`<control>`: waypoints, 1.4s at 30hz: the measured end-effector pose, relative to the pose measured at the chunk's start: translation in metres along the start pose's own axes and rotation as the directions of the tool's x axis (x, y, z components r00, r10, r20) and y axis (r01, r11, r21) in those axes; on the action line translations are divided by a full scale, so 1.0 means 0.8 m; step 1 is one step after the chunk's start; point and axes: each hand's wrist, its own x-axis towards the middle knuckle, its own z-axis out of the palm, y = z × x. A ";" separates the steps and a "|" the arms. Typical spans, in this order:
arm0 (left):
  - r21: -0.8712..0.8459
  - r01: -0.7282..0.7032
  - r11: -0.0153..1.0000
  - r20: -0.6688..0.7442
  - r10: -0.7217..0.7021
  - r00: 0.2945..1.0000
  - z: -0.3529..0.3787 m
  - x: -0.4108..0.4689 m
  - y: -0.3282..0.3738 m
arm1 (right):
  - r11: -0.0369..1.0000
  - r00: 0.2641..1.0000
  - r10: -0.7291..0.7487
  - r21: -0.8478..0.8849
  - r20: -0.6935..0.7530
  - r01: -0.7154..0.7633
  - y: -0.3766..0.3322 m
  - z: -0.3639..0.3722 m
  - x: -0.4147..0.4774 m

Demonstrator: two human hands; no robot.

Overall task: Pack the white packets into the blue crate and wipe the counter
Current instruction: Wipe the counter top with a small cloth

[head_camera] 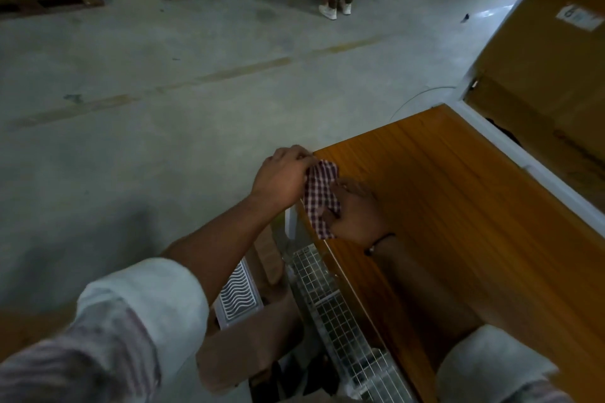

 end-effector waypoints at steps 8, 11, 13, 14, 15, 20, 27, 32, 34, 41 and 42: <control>0.244 -0.301 0.922 0.324 0.215 0.921 -0.012 0.033 -0.007 | 0.984 0.985 0.114 -0.125 -0.126 -0.130 -0.051 0.028 0.003; 0.256 -0.344 0.904 0.367 0.238 0.899 -0.017 0.027 -0.023 | 0.979 0.984 0.047 -0.188 -0.173 -0.080 -0.074 0.038 0.003; 0.256 -0.349 0.901 0.364 0.244 0.899 -0.022 0.015 -0.039 | 0.991 0.981 0.017 -0.127 -0.195 -0.042 -0.089 0.044 0.002; 0.251 -0.341 0.906 0.346 0.245 0.906 -0.024 0.007 -0.050 | 0.997 0.978 0.011 -0.074 -0.209 -0.027 -0.097 0.046 0.001; 0.245 -0.327 0.913 0.320 0.243 0.916 -0.026 -0.003 -0.063 | 1.000 0.974 0.006 -0.024 -0.229 -0.012 -0.105 0.050 0.002; 0.308 -0.279 0.910 0.276 0.196 0.941 -0.027 -0.063 -0.135 | 0.994 0.983 -0.060 0.079 -0.174 0.074 -0.155 0.086 -0.005; 0.423 -0.339 0.840 0.242 0.256 0.936 0.037 -0.129 -0.206 | 0.990 0.987 -0.143 0.004 -0.076 0.144 -0.204 0.186 -0.002; 0.401 -0.236 0.885 0.287 0.124 0.950 0.108 -0.168 -0.237 | 0.994 0.994 -0.083 0.075 0.070 0.078 -0.214 0.260 -0.004; 0.355 -0.136 0.925 0.318 0.018 0.948 0.130 -0.186 -0.244 | 0.990 0.989 -0.093 0.119 0.112 0.080 -0.217 0.282 -0.005; 0.252 0.050 0.966 0.456 -0.164 0.875 0.187 -0.237 -0.261 | 0.989 0.981 -0.138 0.071 0.140 0.129 -0.215 0.349 0.013; 0.248 0.063 0.967 0.464 -0.176 0.868 0.192 -0.241 -0.263 | 0.988 0.979 -0.148 0.061 0.140 0.141 -0.213 0.357 0.015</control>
